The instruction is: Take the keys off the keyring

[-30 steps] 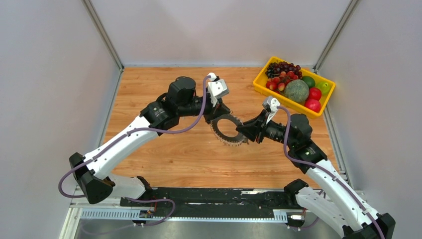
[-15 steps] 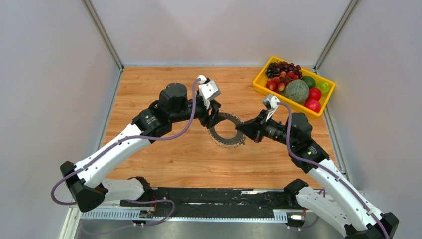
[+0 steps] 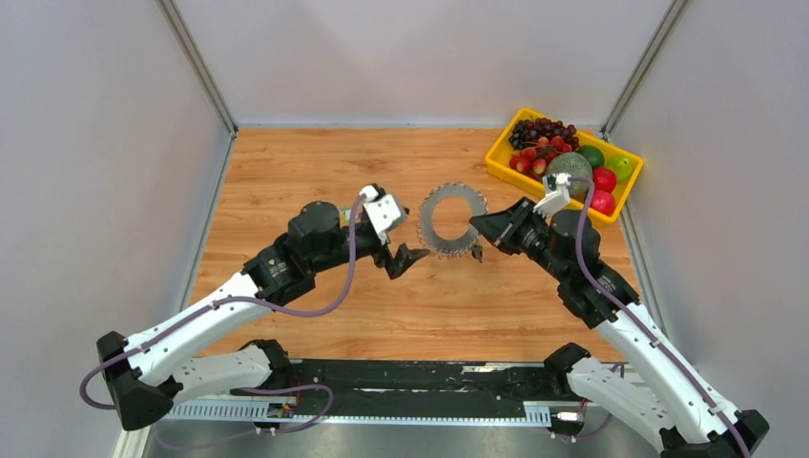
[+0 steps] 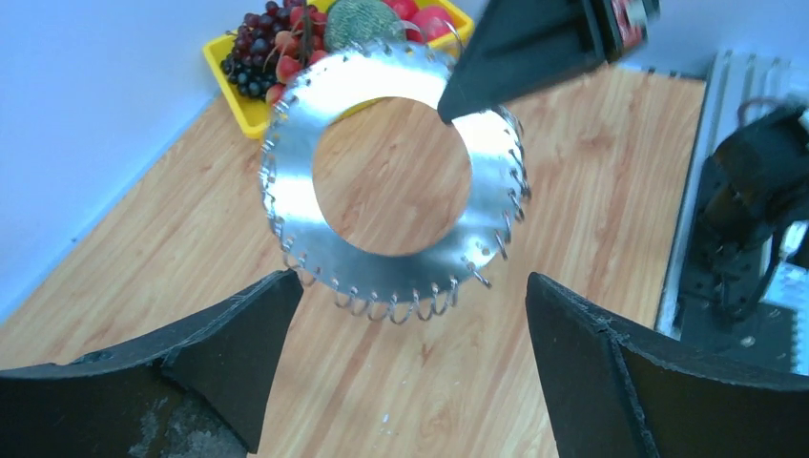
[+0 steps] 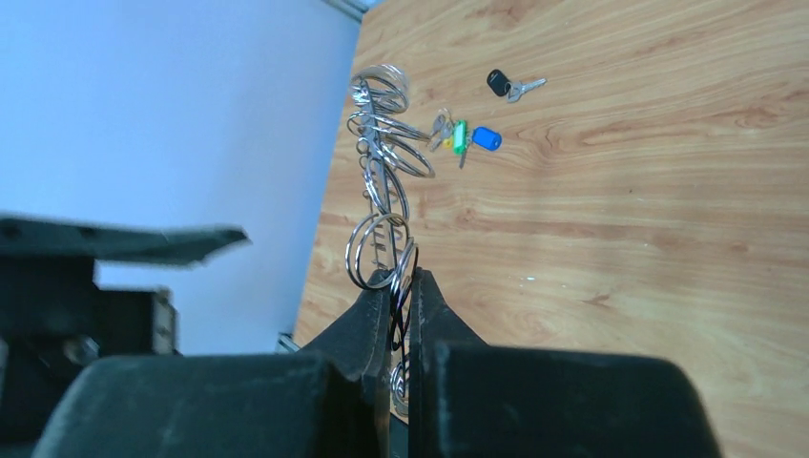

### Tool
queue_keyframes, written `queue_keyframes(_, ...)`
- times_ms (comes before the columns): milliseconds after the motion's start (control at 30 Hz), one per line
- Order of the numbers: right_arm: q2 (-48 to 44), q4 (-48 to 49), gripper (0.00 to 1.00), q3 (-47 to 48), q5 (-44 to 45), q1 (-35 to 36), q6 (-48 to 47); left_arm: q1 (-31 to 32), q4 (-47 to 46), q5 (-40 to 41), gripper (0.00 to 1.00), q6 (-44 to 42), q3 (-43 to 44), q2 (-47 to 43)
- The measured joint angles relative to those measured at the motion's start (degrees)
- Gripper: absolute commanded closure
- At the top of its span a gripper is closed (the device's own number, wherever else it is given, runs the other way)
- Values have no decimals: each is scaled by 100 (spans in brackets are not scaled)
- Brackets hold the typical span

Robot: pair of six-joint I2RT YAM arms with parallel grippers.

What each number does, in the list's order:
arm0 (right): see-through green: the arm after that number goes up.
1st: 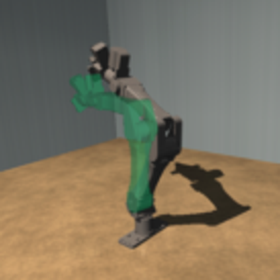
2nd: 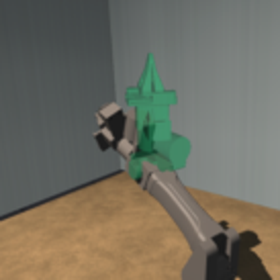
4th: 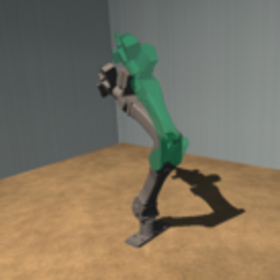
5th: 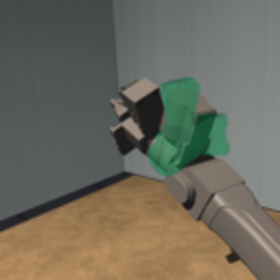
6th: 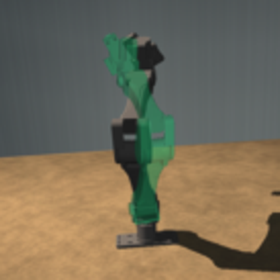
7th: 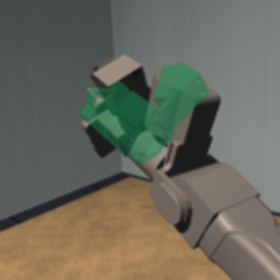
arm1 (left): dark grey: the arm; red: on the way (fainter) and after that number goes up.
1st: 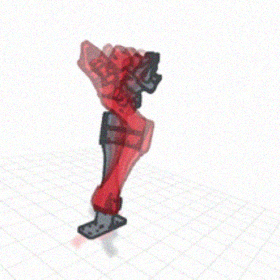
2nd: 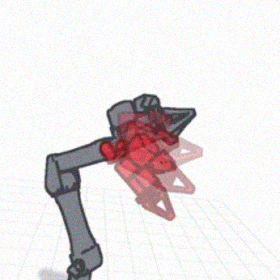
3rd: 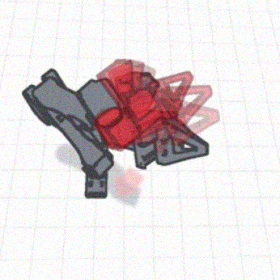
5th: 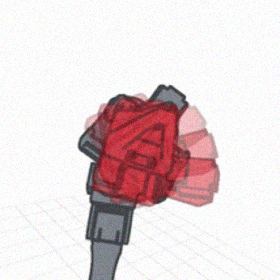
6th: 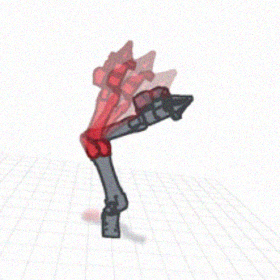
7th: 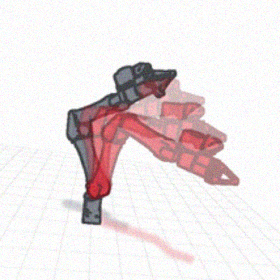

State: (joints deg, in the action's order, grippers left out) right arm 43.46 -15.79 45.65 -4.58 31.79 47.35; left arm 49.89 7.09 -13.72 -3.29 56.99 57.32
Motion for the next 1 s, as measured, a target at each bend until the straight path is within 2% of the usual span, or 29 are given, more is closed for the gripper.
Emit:
queue_keyframes(267,216,-715,100,621,616,0,1314,1082,-640,831,0,-2216,-994,-70)
queue_keyframes(533,505,-944,100,684,461,0,1867,1167,-1515,1506,0,-3694,-1211,66)
queue_keyframes(767,520,-1034,100,684,295,-9,2151,1211,-1987,1596,1,-4301,-1215,549)
queue_keyframes(833,520,-1036,100,688,254,-9,2201,1228,-1980,1497,9,-4363,-1215,691)
queue_keyframes(867,520,-1034,100,693,236,-9,2212,1239,-1974,1445,22,-4374,-1215,761)
queue_keyframes(900,520,-1036,100,702,208,-9,2227,1239,-1963,1403,30,-4391,-1207,826)
queue_keyframes(933,520,-1036,100,710,181,-9,2247,1246,-1926,1388,48,-4422,-1178,907)
queue_keyframes(967,520,-1036,100,719,153,-9,2262,1248,-1899,1381,59,-4411,-1141,975)
queue_keyframes(1000,520,-1029,100,726,127,-9,2282,1250,-1873,1384,80,-4419,-1095,1047)
